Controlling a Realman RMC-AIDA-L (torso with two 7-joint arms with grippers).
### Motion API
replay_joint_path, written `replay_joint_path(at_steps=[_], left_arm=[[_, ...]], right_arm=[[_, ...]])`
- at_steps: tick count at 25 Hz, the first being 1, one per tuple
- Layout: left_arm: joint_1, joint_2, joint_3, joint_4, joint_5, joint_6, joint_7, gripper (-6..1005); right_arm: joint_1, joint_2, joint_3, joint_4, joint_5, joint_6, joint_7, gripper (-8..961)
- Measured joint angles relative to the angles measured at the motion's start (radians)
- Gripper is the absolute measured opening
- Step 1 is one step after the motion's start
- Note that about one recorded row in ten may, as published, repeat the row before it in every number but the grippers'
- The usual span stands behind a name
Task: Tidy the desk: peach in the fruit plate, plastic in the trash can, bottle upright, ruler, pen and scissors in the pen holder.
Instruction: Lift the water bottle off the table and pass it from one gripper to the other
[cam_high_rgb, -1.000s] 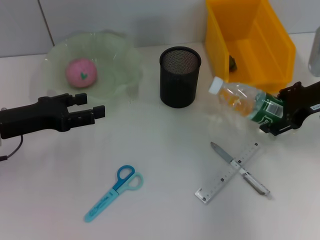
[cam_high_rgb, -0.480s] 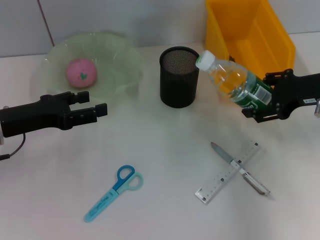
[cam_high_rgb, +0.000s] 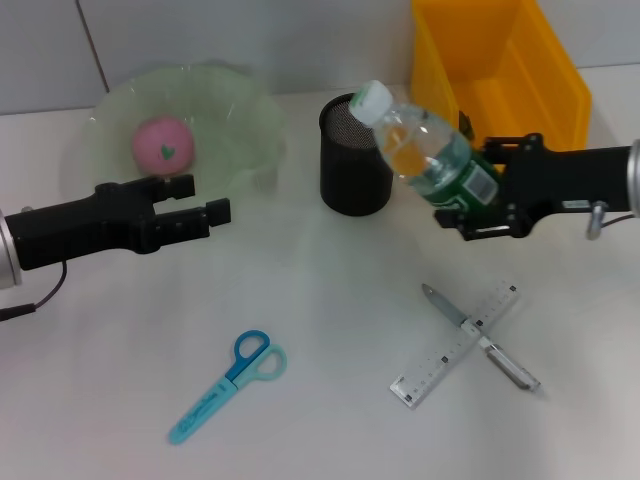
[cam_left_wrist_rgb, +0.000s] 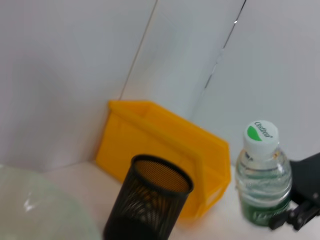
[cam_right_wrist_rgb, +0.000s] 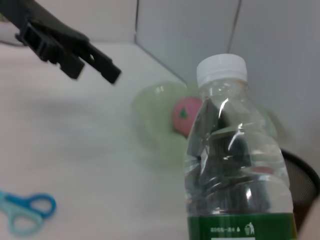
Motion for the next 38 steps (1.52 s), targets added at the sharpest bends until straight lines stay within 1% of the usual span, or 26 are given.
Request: replay_joint_path(at_steps=[2, 3, 4, 5, 7, 8, 10, 12, 14, 16, 17, 18, 19, 20, 22, 24, 26, 27, 30, 32, 38], left_arm=[[0.000, -0.002, 0.000, 0.001, -0.028, 0.019, 0.006, 814], [0.000, -0.002, 0.000, 0.001, -0.028, 0.019, 0.006, 814], [0.000, -0.002, 0.000, 0.003, -0.036, 0.025, 0.007, 814], [0.000, -0.003, 0.000, 0.008, -0.044, 0.030, 0.008, 814], [0.000, -0.006, -0.001, 0.022, -0.069, 0.042, 0.009, 814], [0.000, -0.006, -0.001, 0.022, -0.069, 0.042, 0.009, 814], [0.000, -0.007, -0.001, 0.024, -0.090, 0.047, 0.014, 814], [0.000, -0.008, -0.002, 0.025, -0.124, 0.052, 0.028, 814], [0.000, -0.010, -0.002, 0.025, -0.141, 0.054, 0.036, 814], [0.000, -0.012, -0.002, 0.025, -0.166, 0.056, 0.050, 814], [0.000, -0.014, -0.003, 0.025, -0.177, 0.057, 0.058, 814], [0.000, -0.016, -0.003, 0.026, -0.192, 0.058, 0.071, 814], [0.000, -0.017, -0.003, 0.026, -0.201, 0.059, 0.079, 814], [0.000, -0.018, -0.003, 0.026, -0.210, 0.060, 0.091, 814], [-0.002, -0.021, -0.003, 0.027, -0.223, 0.061, 0.111, 814], [-0.003, -0.021, -0.003, 0.027, -0.227, 0.061, 0.116, 814], [-0.004, -0.022, -0.003, 0.028, -0.241, 0.064, 0.129, 814], [-0.004, -0.022, -0.003, 0.029, -0.255, 0.070, 0.139, 814], [-0.004, -0.022, -0.009, 0.029, -0.262, 0.079, 0.144, 814], [-0.007, -0.022, -0.027, 0.030, -0.269, 0.091, 0.144, 814], [-0.018, -0.022, -0.034, 0.030, -0.275, 0.101, 0.145, 814]], right_arm=[[0.014, 0.006, 0.000, 0.060, 0.062, 0.004, -0.048, 772], [0.014, 0.006, 0.000, 0.060, 0.062, 0.004, -0.048, 773], [0.025, 0.008, 0.001, 0.105, 0.104, 0.005, -0.080, 773], [0.025, 0.008, 0.001, 0.105, 0.104, 0.005, -0.080, 773], [0.041, 0.008, 0.001, 0.164, 0.157, 0.006, -0.122, 773], [0.041, 0.008, 0.001, 0.164, 0.157, 0.006, -0.122, 773], [0.050, 0.010, 0.000, 0.204, 0.197, 0.007, -0.154, 773], [0.067, 0.018, 0.000, 0.267, 0.260, 0.008, -0.206, 773], [0.071, 0.020, 0.000, 0.284, 0.276, 0.008, -0.220, 773], [0.082, 0.023, -0.004, 0.327, 0.317, 0.014, -0.253, 773], [0.097, 0.025, -0.009, 0.370, 0.350, 0.020, -0.275, 773], [0.097, 0.025, -0.009, 0.370, 0.350, 0.020, -0.275, 773], [0.116, 0.025, -0.009, 0.415, 0.365, 0.025, -0.288, 773], [0.116, 0.025, -0.009, 0.415, 0.365, 0.025, -0.288, 773], [0.147, 0.027, -0.004, 0.478, 0.371, 0.032, -0.296, 773], [0.153, 0.028, -0.003, 0.489, 0.377, 0.032, -0.300, 773], [0.162, 0.031, -0.004, 0.524, 0.412, 0.033, -0.321, 773], [0.167, 0.032, -0.009, 0.562, 0.462, 0.033, -0.357, 773], [0.174, 0.033, -0.012, 0.602, 0.496, 0.031, -0.389, 773], [0.192, 0.036, -0.008, 0.656, 0.509, 0.031, -0.429, 773], [0.212, 0.038, -0.008, 0.713, 0.541, 0.033, -0.478, 774]])
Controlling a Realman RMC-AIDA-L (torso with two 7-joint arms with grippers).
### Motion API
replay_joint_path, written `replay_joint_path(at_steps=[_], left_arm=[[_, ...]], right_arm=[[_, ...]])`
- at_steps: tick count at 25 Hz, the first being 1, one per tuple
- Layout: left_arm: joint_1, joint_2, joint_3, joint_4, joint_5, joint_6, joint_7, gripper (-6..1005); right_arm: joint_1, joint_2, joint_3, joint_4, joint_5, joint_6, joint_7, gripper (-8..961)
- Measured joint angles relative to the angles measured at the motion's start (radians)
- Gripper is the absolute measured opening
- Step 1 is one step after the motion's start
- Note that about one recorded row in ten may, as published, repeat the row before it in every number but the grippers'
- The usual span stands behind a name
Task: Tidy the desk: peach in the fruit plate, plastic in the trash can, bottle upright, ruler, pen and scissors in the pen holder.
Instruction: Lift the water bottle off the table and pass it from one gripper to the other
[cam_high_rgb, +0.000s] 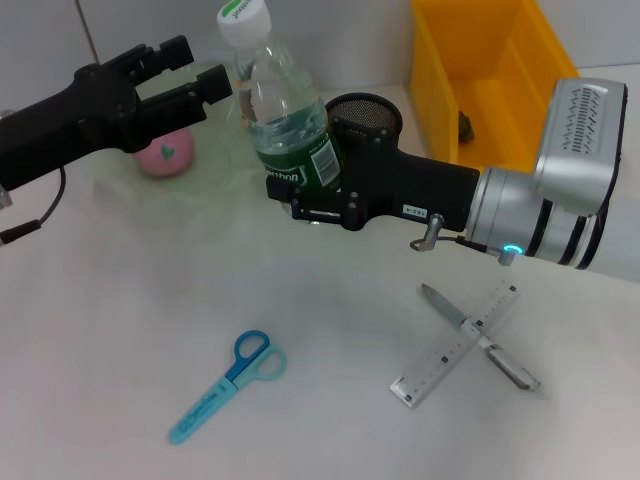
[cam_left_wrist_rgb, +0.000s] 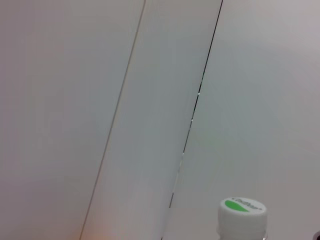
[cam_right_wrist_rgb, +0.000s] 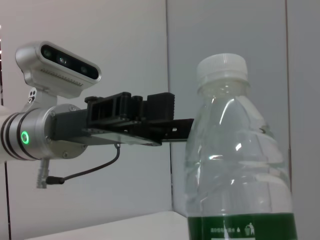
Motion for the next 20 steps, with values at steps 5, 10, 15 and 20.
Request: replay_joint_path(at_steps=[5, 10, 15, 20], left_arm=[[-0.008, -0.007, -0.007, 0.000, 0.000, 0.001, 0.014, 813], [-0.012, -0.010, -0.008, 0.000, 0.000, 0.001, 0.022, 813], [-0.019, -0.016, -0.009, 0.000, 0.000, 0.002, 0.029, 813], [-0.037, -0.025, -0.008, -0.009, -0.012, 0.005, 0.049, 813]], right_arm=[[0.008, 0.001, 0.005, 0.013, 0.001, -0.002, 0.004, 774], [0.010, 0.002, 0.005, 0.017, 0.001, -0.004, 0.006, 774], [0.017, 0.003, 0.006, 0.031, 0.001, -0.004, 0.006, 774], [0.030, 0.003, 0.006, 0.056, 0.002, -0.002, 0.003, 774]])
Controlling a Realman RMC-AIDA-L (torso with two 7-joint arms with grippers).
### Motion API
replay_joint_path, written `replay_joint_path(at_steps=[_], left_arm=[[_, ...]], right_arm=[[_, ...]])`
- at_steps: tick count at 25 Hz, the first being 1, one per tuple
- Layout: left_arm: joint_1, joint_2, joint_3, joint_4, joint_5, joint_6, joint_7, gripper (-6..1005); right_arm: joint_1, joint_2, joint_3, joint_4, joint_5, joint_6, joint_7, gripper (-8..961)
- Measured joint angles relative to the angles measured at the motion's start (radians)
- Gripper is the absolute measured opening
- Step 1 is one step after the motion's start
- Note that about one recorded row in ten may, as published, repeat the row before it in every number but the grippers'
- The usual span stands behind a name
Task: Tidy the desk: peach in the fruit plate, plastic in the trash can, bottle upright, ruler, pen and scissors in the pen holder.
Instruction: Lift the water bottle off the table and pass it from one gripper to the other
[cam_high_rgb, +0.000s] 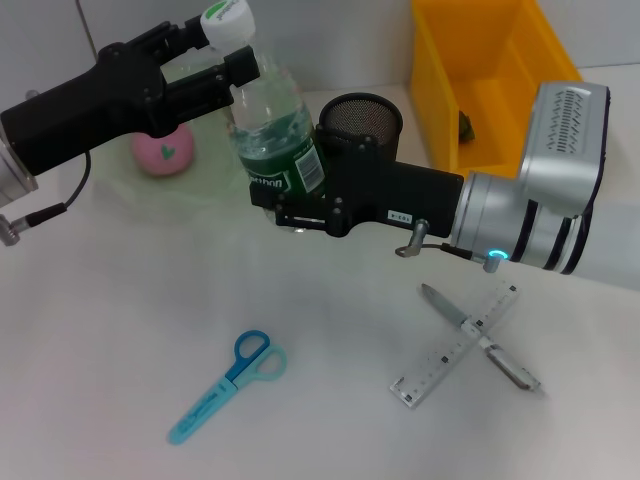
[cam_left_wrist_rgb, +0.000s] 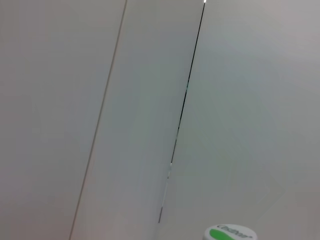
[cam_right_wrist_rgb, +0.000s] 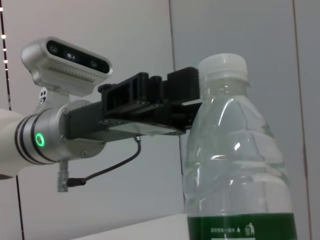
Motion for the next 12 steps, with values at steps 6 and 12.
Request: replay_joint_path(at_steps=[6, 12], left_arm=[[-0.008, -0.002, 0.000, -0.004, -0.001, 0.000, 0.001, 813], [-0.011, -0.006, 0.009, -0.005, -0.025, 0.000, 0.012, 813]], right_arm=[[0.007, 0.000, 0.000, 0.012, 0.001, -0.001, -0.002, 774], [0.009, 0.000, 0.000, 0.013, 0.001, -0.005, -0.002, 775]])
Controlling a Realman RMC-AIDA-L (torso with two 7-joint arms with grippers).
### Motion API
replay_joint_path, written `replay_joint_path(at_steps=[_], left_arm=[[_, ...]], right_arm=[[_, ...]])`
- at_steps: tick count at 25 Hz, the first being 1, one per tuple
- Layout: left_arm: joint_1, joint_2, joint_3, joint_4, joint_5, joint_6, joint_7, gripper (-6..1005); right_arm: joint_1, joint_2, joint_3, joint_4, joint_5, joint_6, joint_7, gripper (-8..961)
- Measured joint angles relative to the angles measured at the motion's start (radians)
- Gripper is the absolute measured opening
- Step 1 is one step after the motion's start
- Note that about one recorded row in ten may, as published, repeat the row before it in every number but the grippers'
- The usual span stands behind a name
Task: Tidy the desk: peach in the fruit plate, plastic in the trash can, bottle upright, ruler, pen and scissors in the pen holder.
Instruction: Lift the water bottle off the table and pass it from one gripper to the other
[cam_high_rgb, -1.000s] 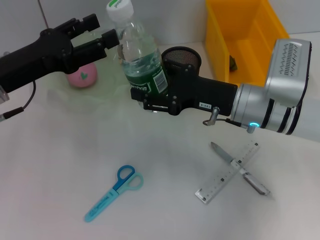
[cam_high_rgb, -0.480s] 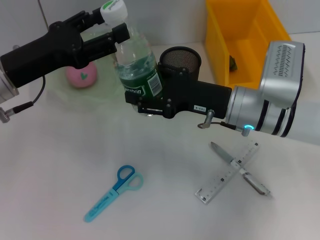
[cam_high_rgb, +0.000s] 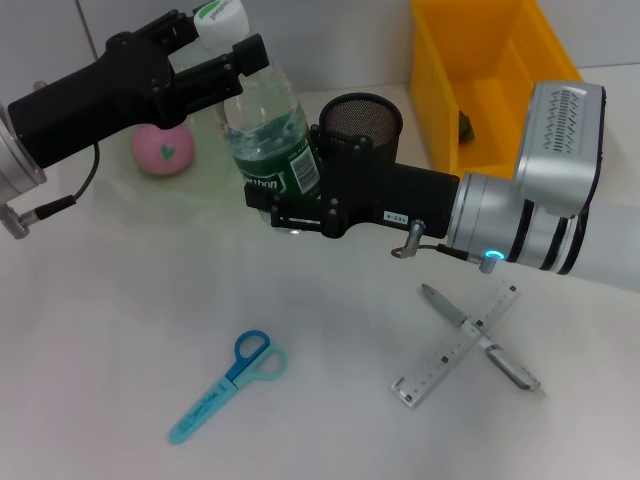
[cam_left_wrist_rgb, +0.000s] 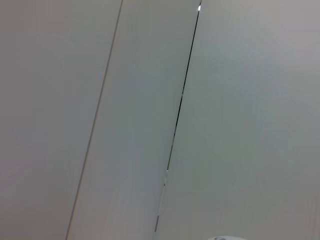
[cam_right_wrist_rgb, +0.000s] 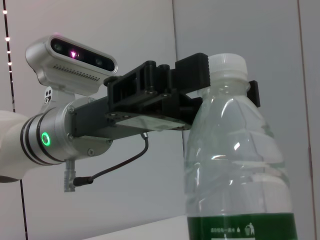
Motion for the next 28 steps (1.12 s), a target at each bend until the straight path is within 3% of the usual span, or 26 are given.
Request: replay_joint_path(at_steps=[28], left_arm=[[-0.009, 0.005, 0.002, -0.015, 0.002, -0.001, 0.013, 799]], right_arm=[[0.007, 0.000, -0.006, -0.001, 0.000, -0.007, 0.001, 775]])
